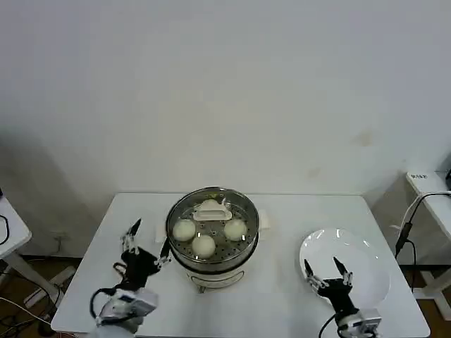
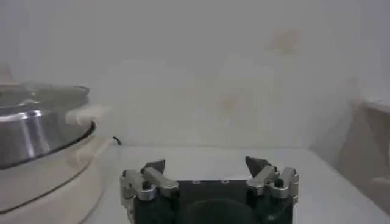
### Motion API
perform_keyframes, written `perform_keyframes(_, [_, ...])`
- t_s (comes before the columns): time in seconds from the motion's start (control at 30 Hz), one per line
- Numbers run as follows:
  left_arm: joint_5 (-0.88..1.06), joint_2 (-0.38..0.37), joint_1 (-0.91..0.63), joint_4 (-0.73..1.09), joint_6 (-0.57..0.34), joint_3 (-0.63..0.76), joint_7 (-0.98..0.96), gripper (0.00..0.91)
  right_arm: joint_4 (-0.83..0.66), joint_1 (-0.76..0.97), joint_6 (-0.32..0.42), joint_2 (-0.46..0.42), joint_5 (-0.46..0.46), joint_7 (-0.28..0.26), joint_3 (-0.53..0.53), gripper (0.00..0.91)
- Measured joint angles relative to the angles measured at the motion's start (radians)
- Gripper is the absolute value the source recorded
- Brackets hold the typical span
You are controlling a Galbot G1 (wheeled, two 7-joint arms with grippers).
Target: Take steamed baozi put them in steamer then cover it.
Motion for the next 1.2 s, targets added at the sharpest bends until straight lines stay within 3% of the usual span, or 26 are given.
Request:
perform_keyframes(0.4, [-0.354,-0.015,0.113,0.143,-0.096,-0.157,-0.041,0.907,-0.010,-0.001,0.003,-0.029,0.011,-0.005,-0.026,0.907])
perform_keyframes(1.2, [-0.488,-0.034,0.185,0.183,-0.125,-0.207,-0.046,0.907,-0.012,-0.029,0.005,-0.058,0.009,0.000,-0.023,0.907])
